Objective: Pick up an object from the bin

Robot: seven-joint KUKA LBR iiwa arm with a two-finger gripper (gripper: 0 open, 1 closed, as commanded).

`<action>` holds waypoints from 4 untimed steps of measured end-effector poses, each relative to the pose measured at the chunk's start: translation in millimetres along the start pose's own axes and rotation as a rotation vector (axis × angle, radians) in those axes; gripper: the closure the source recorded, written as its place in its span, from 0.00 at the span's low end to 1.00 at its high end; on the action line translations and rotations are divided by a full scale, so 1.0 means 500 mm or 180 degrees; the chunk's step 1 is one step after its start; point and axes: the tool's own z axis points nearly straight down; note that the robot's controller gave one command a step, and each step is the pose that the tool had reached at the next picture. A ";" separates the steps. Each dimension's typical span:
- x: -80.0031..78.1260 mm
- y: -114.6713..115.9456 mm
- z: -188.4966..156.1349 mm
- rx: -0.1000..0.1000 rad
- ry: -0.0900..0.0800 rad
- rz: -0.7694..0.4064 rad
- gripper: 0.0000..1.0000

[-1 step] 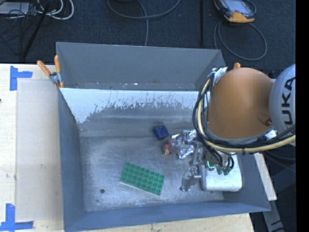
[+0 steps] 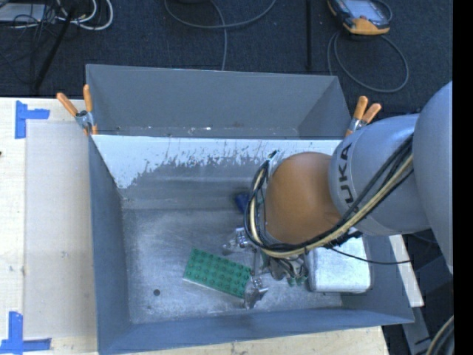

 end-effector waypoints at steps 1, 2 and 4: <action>-0.003 -0.002 -0.007 0.0002 -0.0019 0.0015 1.00; -0.003 -0.002 -0.007 0.0002 -0.0017 0.0018 0.00; -0.003 -0.002 -0.007 0.0001 -0.0018 0.0024 0.00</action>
Offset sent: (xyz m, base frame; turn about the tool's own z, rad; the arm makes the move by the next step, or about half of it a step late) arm 0.0000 0.0000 0.0000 0.0000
